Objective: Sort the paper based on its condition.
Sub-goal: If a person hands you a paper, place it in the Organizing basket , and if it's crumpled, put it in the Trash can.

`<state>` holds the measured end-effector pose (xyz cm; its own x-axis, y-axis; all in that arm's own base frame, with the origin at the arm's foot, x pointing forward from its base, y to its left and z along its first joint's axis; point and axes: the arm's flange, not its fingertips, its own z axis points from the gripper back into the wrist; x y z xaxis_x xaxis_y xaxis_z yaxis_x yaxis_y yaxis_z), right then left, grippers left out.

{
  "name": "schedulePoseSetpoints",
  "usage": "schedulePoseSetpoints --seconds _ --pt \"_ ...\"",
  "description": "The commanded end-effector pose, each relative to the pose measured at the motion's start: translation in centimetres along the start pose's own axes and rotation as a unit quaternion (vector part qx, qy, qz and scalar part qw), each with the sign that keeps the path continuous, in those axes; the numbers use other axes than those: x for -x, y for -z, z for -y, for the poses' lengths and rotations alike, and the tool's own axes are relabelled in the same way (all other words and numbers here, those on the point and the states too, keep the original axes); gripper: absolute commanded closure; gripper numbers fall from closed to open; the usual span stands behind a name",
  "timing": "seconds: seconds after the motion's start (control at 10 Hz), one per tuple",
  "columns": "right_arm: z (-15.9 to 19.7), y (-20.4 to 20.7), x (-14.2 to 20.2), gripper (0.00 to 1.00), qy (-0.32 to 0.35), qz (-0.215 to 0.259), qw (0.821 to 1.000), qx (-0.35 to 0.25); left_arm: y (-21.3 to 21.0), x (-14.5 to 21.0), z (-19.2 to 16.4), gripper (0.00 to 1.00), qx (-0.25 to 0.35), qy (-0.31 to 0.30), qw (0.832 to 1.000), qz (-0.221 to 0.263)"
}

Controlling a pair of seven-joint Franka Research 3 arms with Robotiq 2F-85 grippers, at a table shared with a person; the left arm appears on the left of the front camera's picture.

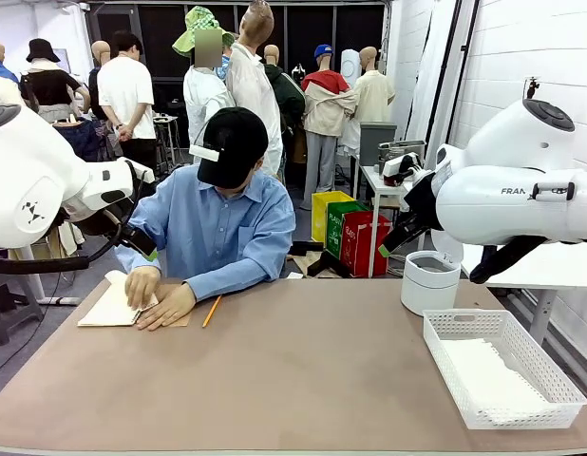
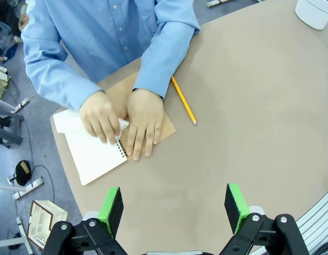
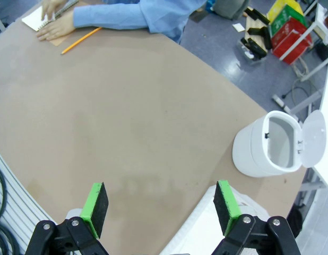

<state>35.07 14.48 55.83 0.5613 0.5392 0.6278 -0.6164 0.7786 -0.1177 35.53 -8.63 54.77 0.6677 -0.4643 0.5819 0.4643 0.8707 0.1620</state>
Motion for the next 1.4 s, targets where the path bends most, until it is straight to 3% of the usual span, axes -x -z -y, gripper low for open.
schedulePoseSetpoints --seconds 0.0,1.3 --pt "0.20 -0.08 -0.03 0.00 0.002 0.001 1.000 -0.001 0.07 0.02 -0.05 0.00 0.000 -0.001 1.000 -0.001" --pt "0.20 -0.08 -0.03 0.00 0.002 0.001 1.000 -0.001 0.07 0.02 -0.05 0.00 0.000 -0.001 1.000 -0.001"
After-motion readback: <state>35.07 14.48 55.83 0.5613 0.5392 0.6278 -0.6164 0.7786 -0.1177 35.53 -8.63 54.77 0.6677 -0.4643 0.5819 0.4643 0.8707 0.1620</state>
